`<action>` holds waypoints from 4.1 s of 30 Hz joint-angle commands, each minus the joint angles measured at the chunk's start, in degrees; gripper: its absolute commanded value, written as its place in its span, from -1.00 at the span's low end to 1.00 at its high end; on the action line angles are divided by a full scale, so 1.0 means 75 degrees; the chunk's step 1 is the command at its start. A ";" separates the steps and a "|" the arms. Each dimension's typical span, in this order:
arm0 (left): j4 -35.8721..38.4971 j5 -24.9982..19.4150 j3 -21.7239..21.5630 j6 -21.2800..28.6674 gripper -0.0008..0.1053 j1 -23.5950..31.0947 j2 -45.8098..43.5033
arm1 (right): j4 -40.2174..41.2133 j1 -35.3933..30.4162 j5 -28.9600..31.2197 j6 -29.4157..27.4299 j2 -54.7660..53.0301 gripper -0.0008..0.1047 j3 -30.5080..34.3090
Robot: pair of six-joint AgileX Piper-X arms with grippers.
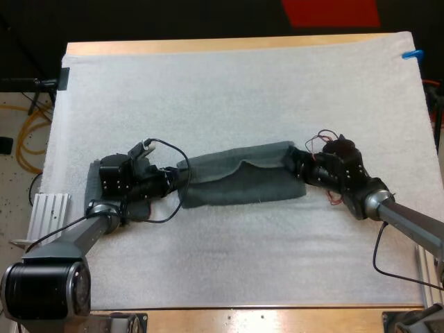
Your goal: Pick towel from pile fold and stack
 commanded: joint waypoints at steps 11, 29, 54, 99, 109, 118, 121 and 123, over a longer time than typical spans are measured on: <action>-0.0048 0.0029 -0.0489 0.0191 0.18 0.0003 -0.0703 | -0.1017 -0.0023 -0.0228 -0.2520 -0.0675 0.42 -0.0063; 0.6513 -0.2474 -0.2163 0.3677 0.18 0.0003 -0.5462 | 0.4566 -0.0023 0.1514 -0.5055 -0.5095 0.42 -0.0063; 0.8333 -0.1490 -0.2195 0.3245 0.18 -0.0038 -0.6897 | 0.6132 -0.2053 0.0027 -0.5310 -0.2417 0.42 -0.2197; 0.9474 -0.0686 -0.2195 0.3261 0.18 -0.0038 -0.6897 | 0.6114 -0.0308 -0.0777 -0.5847 0.1529 -0.97 -0.3265; 0.9474 -0.0686 -0.2195 0.3261 0.18 -0.0038 -0.6897 | 0.7608 -0.0308 0.5015 -0.8700 -0.0463 -0.97 -0.3265; 0.9474 -0.0686 -0.2195 0.3261 0.18 -0.0038 -0.6897 | 0.7751 -0.0255 0.4811 -0.8673 -0.0961 -0.97 -0.3265; 0.9474 -0.0686 -0.2195 0.3261 0.18 -0.0038 -0.6897 | 0.7792 -0.0218 0.3341 -0.7476 -0.0842 -0.97 -0.3265; 0.9474 -0.0674 -0.2195 0.3261 0.18 -0.0038 -0.6897 | 0.7681 -0.0218 0.2439 -0.6734 -0.0713 -0.97 -0.3265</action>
